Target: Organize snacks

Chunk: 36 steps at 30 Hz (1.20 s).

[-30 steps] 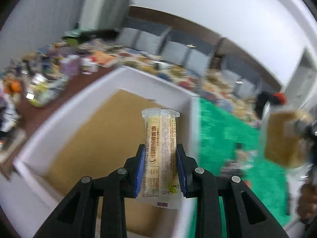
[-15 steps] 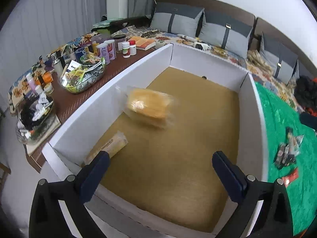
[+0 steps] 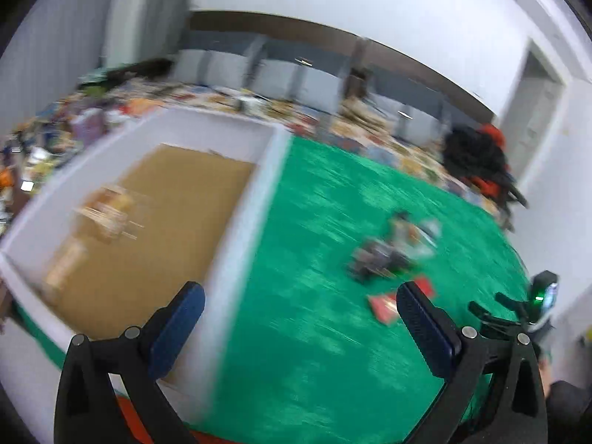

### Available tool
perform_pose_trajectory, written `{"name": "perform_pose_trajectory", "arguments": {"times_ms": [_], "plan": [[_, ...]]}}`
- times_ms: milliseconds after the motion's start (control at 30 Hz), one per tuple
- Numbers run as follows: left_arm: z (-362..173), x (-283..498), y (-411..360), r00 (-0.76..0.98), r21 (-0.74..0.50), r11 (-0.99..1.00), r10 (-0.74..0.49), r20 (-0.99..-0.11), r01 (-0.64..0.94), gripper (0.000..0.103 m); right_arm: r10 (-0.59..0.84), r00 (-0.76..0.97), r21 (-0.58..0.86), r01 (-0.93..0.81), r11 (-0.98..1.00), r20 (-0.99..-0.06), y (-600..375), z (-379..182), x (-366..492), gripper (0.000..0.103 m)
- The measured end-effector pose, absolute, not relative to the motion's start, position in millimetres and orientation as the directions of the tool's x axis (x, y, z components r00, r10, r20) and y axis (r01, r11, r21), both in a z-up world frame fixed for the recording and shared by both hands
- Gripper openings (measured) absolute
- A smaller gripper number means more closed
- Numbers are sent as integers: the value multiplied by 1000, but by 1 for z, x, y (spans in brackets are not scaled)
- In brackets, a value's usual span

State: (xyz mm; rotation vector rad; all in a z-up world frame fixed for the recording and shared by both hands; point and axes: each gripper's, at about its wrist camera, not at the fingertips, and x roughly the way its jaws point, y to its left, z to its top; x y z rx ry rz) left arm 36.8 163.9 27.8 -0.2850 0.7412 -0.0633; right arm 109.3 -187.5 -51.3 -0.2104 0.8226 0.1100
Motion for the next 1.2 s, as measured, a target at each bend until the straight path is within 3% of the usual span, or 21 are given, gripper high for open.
{"name": "perform_pose_trajectory", "arguments": {"times_ms": [133, 333, 633, 800, 1200], "plan": [[-24, 56, 95, 620, -232, 971, -215, -754, 54, 103, -76, 647, -141, -50, 989, -759, -253, -66, 103, 89], [-87, 101, 53, 559, -75, 995, -100, -823, 68, 102, -98, 615, -99, 33, 995, -782, -282, -72, 132, 89], [-116, 147, 65, 585, 3, 1000, -9, -811, 19, 103, -31, 591, 8, 64, 998, -806, -297, -95, 137, 94], [-120, 149, 75, 608, -56, 998, -50, -793, 8, 103, -49, 587, -2, 80, 997, -808, -298, -95, 135, 96], [-122, 150, 70, 605, -37, 999, -37, -796, 11, 103, -52, 587, -3, 83, 997, -808, -299, -95, 135, 96]]}}
